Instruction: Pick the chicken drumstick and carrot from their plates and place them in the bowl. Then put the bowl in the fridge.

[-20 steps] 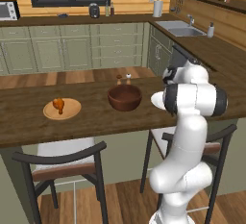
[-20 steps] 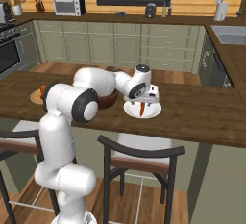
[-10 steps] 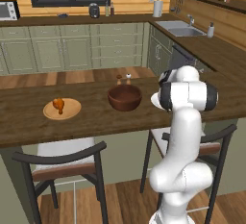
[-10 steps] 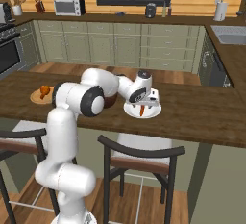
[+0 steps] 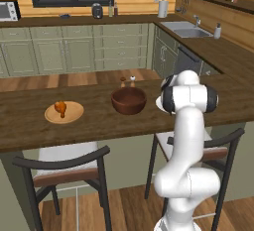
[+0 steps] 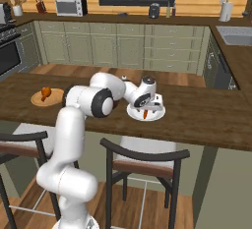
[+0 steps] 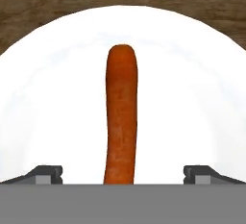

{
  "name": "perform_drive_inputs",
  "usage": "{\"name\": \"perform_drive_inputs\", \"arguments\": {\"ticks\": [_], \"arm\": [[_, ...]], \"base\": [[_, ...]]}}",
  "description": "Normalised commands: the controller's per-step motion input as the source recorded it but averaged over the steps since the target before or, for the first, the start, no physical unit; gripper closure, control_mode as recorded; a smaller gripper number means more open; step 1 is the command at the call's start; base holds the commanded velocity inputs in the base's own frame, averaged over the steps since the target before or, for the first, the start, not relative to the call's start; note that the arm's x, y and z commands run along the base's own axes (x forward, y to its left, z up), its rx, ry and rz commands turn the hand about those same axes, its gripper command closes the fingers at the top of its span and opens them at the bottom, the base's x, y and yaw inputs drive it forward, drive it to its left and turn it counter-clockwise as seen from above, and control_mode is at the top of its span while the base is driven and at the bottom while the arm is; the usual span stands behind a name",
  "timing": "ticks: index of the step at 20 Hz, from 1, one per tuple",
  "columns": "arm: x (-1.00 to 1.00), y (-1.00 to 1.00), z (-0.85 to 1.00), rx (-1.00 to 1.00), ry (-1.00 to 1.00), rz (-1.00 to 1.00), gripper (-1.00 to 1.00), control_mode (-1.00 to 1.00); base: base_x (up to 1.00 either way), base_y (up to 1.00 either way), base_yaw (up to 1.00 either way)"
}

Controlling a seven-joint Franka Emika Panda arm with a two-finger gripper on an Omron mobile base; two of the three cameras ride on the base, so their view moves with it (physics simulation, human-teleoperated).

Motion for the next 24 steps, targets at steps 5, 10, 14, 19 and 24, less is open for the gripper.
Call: {"name": "perform_drive_inputs", "arguments": {"ticks": [5,10,14,19,24], "arm": [[0.05,0.00,-0.37,0.00,0.00,0.00,-1.00,-1.00],[0.00,0.00,-0.27,0.00,0.02,0.00,1.00,-1.00],[0.00,0.00,-0.17,0.00,0.00,0.00,1.00,-1.00],[-0.09,0.16,-0.16,0.00,-0.01,0.00,1.00,-1.00],[-0.17,-0.01,0.04,0.00,0.00,0.00,1.00,-1.00]], "base": [[0.00,0.00,0.00],[0.00,0.00,0.00],[0.00,0.00,0.00],[0.00,0.00,0.00],[0.00,0.00,0.00]]}}
